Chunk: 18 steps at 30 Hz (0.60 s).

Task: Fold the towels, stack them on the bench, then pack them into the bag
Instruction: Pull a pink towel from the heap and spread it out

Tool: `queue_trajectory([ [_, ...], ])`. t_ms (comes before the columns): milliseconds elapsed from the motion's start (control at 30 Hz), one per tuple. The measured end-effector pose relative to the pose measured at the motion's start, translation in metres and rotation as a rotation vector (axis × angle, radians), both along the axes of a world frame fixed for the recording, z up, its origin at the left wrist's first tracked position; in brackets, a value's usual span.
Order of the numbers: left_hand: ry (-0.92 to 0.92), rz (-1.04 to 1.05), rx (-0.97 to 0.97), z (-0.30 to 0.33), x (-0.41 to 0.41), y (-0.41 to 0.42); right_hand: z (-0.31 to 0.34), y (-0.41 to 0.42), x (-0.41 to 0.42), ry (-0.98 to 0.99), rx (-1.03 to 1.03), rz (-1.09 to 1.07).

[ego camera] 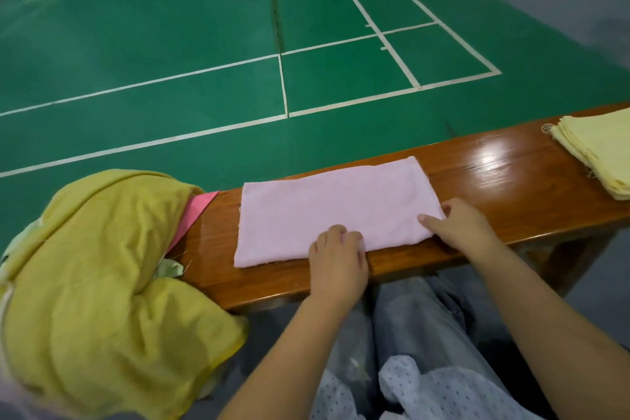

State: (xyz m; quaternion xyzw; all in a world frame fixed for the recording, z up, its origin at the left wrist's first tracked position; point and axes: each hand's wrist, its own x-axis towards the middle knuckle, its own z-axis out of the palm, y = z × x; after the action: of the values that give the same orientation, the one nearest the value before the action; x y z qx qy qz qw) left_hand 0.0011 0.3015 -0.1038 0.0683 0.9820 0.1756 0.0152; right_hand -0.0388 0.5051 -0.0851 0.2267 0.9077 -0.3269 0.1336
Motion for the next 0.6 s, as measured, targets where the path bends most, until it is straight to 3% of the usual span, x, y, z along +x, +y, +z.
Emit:
queue_trajectory([
  [300,-0.171,-0.148,-0.08,0.002,0.012,-0.015,-0.009,0.009,0.004,0.051,-0.186,-0.139],
  [467,-0.219,-0.206,0.049,0.008,0.016,-0.002,-0.006,0.034,0.006,0.221,-0.649,-0.534],
  [600,-0.206,-0.286,0.06,0.009,0.017,0.007,0.002,0.051,0.012,0.306,-0.811,-0.749],
])
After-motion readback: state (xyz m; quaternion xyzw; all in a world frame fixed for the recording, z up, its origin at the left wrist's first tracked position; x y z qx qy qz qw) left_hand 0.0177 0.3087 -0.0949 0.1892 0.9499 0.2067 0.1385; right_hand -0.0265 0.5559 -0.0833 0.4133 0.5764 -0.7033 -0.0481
